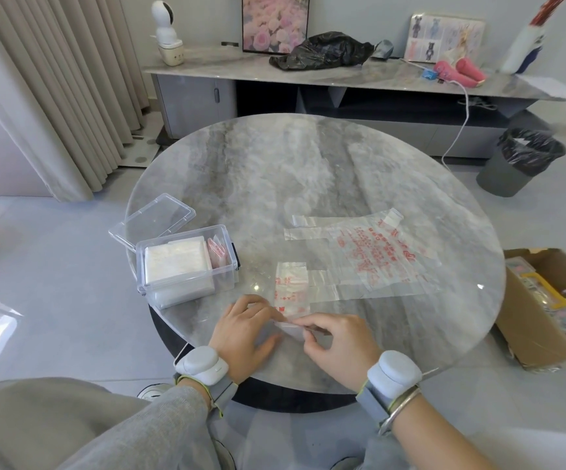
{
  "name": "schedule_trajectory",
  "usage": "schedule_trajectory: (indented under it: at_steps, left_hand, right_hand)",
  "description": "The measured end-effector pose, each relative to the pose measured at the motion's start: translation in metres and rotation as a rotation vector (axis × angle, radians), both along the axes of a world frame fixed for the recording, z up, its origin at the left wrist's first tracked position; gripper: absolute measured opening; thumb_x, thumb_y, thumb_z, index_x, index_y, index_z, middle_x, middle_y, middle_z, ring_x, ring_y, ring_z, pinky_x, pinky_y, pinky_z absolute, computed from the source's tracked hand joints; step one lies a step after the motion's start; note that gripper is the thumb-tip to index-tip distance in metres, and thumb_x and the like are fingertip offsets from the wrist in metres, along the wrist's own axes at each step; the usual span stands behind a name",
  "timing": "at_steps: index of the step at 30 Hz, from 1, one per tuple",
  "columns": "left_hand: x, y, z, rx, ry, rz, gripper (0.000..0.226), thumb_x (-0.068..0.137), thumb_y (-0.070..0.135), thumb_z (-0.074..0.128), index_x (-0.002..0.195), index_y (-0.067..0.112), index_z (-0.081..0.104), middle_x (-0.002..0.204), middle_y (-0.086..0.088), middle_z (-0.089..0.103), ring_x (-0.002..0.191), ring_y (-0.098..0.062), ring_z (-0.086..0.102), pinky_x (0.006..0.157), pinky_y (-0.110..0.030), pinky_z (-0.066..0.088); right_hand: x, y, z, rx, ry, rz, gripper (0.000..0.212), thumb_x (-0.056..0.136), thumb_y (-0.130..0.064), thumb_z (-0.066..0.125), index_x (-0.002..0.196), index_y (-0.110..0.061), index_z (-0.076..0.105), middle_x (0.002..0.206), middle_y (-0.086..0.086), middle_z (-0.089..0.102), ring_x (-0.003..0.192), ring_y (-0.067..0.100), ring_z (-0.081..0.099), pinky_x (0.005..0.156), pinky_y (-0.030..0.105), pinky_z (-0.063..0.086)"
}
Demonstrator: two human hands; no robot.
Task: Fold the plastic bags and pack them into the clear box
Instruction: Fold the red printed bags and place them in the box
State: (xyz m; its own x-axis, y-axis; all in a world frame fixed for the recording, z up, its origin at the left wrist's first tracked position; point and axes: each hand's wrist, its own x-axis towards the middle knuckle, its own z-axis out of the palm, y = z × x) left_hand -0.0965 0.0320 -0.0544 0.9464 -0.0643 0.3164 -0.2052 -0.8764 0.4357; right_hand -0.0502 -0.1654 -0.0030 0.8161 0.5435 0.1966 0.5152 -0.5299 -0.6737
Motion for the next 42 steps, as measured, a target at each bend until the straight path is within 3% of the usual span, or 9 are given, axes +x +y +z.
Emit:
schedule_trajectory:
  at_steps: [4,6,8,11,15,21,25,30,42]
  left_hand:
    - [-0.002,-0.005,0.0,-0.202,0.21,0.09,0.03,0.079,0.048,0.053,0.091,0.026,0.069,0.095,0.008,0.062,0.093,-0.007,0.053,0.078,-0.026,0.044]
    - [-0.002,-0.005,0.002,-0.269,0.335,0.089,0.004,0.083,0.04,0.064,0.084,0.037,0.062,0.089,0.011,0.06,0.084,-0.003,0.053,0.076,-0.022,0.041]
    - [-0.001,-0.007,0.004,-0.321,0.386,0.097,0.021,0.086,0.031,0.069,0.076,0.044,0.054,0.08,0.013,0.063,0.076,-0.001,0.056,0.074,-0.02,0.043]
    - [0.004,-0.008,0.004,-0.433,0.443,0.174,0.023,0.086,0.022,0.07,0.08,0.039,0.056,0.068,0.016,0.066,0.069,0.0,0.06,0.077,-0.022,0.05]
    - [0.007,-0.01,0.0,-0.457,0.397,0.223,0.023,0.087,0.024,0.071,0.099,0.032,0.053,0.069,0.019,0.07,0.069,0.001,0.064,0.073,-0.023,0.052]
    - [0.007,-0.013,0.0,-0.443,0.331,0.332,0.012,0.087,0.031,0.071,0.086,0.027,0.06,0.075,0.012,0.068,0.075,-0.006,0.062,0.07,-0.018,0.049]
    - [0.008,-0.012,-0.002,-0.376,0.296,0.37,0.008,0.088,0.032,0.069,0.091,0.025,0.07,0.081,0.013,0.058,0.073,-0.005,0.053,0.063,-0.015,0.038]
    - [0.014,-0.012,-0.001,-0.442,0.36,0.406,0.014,0.085,0.032,0.072,0.095,0.029,0.064,0.071,0.017,0.062,0.062,0.001,0.054,0.067,-0.024,0.051]
    - [0.016,-0.014,-0.001,-0.39,0.341,0.489,0.015,0.083,0.043,0.072,0.084,0.037,0.058,0.071,0.02,0.062,0.065,0.005,0.055,0.063,-0.022,0.051]
  right_hand:
    - [0.0,-0.001,0.004,0.189,0.21,-0.094,0.018,0.082,-0.025,0.062,0.095,-0.027,0.075,0.088,-0.018,0.073,0.084,-0.002,0.067,0.077,0.017,0.053]
    - [0.004,-0.001,0.006,0.304,0.344,-0.154,0.014,0.088,-0.018,0.066,0.098,-0.024,0.075,0.093,-0.014,0.073,0.09,-0.001,0.067,0.078,0.012,0.05]
    - [0.007,-0.002,0.006,0.381,0.48,-0.219,0.014,0.087,-0.023,0.068,0.1,-0.021,0.072,0.094,-0.01,0.073,0.09,-0.004,0.066,0.074,0.007,0.046]
    - [0.01,-0.002,-0.005,0.355,0.598,-0.284,0.024,0.083,-0.025,0.073,0.106,-0.023,0.067,0.093,-0.005,0.072,0.083,-0.004,0.066,0.071,0.007,0.047]
    - [0.01,0.001,-0.026,0.238,0.579,-0.323,0.025,0.082,-0.016,0.075,0.102,-0.027,0.066,0.098,-0.008,0.071,0.088,0.003,0.066,0.079,0.015,0.051]
    - [0.013,0.01,-0.032,0.184,0.509,-0.342,0.027,0.082,-0.007,0.072,0.091,-0.032,0.065,0.085,-0.014,0.069,0.079,0.002,0.065,0.072,0.014,0.049]
    - [0.014,0.016,-0.035,0.149,0.508,-0.377,0.021,0.08,-0.015,0.075,0.097,-0.026,0.068,0.082,-0.01,0.069,0.073,0.006,0.063,0.068,0.014,0.048]
    - [0.015,0.017,-0.036,0.104,0.493,-0.383,0.019,0.08,-0.021,0.076,0.097,-0.026,0.069,0.081,-0.009,0.07,0.074,0.006,0.063,0.071,0.021,0.051]
    - [0.017,0.023,-0.035,0.023,0.501,-0.41,0.019,0.077,-0.04,0.076,0.091,-0.037,0.063,0.077,-0.015,0.07,0.069,-0.001,0.064,0.061,0.018,0.045]
